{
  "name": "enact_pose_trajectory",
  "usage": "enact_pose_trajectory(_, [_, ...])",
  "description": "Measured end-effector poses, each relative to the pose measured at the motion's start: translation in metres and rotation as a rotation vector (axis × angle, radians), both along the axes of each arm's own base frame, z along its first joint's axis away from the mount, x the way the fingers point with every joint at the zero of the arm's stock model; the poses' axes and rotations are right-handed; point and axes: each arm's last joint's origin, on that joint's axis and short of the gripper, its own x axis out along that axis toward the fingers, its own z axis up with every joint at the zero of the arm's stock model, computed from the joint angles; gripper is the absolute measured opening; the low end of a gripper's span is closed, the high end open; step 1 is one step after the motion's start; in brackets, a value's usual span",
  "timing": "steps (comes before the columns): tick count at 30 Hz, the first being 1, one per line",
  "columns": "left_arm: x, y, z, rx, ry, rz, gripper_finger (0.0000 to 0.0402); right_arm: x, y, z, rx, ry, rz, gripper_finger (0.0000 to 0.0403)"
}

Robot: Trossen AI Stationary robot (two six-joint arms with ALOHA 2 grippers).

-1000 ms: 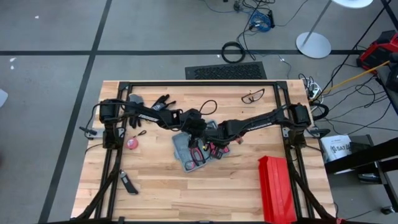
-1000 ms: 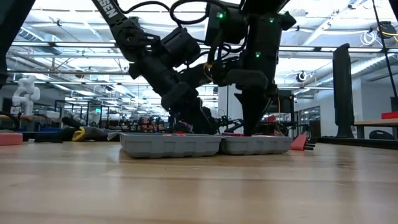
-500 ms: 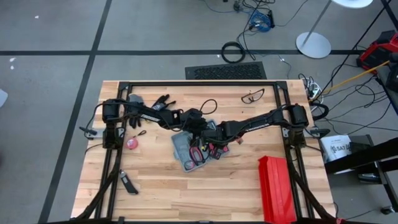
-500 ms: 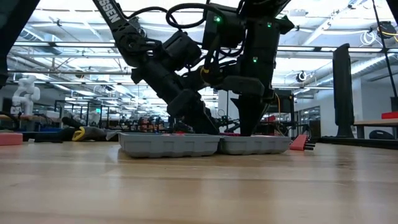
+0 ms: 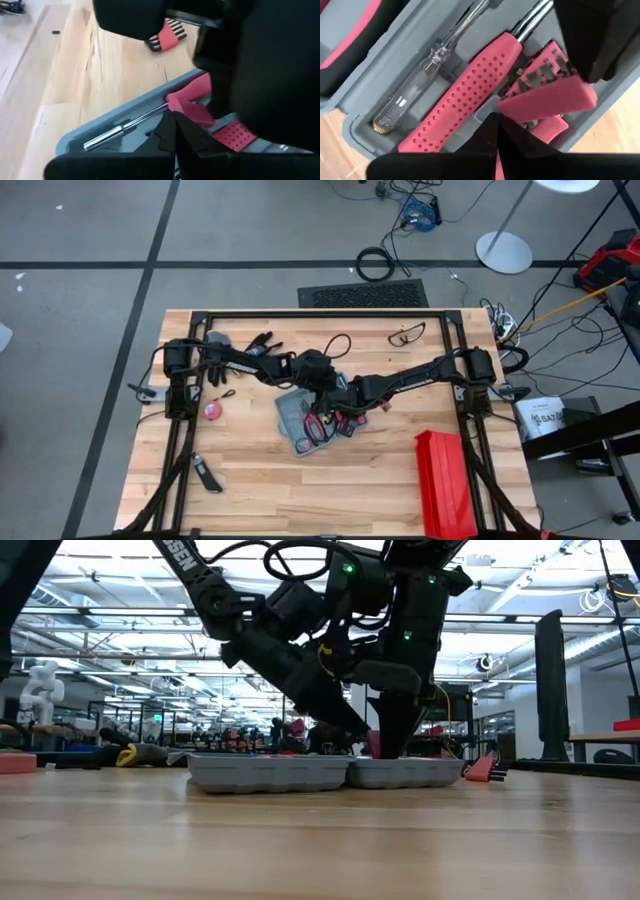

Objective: Prefit tool cases
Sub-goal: Put the red terminal block into the gray prefit tools case

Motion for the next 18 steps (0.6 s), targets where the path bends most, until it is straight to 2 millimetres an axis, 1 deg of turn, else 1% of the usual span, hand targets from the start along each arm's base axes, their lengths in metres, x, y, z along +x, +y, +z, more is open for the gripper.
enact_pose_trajectory(6, [0.001,-0.001,0.001,-0.047,0.008,-0.028,0.0,0.002,0.001,0.001,-0.009,-0.023,0.012,0.0])
enact_pose_trajectory(10, [0.001,-0.002,0.001,-0.066,0.01,-0.048,0.0,0.004,0.009,0.002,-0.059,-0.047,0.076,0.0])
enact_pose_trajectory(12, [0.002,-0.005,0.003,-0.085,-0.009,-0.091,0.0,0.004,0.017,0.007,-0.096,-0.079,0.114,0.0])
enact_pose_trajectory(14, [0.003,-0.008,0.005,-0.125,-0.03,-0.143,0.0,0.004,0.023,0.018,-0.15,-0.128,0.135,0.0])
enact_pose_trajectory(18, [0.005,-0.012,0.006,-0.167,-0.04,-0.171,0.0,0.0,0.032,0.04,-0.179,-0.209,0.131,0.0])
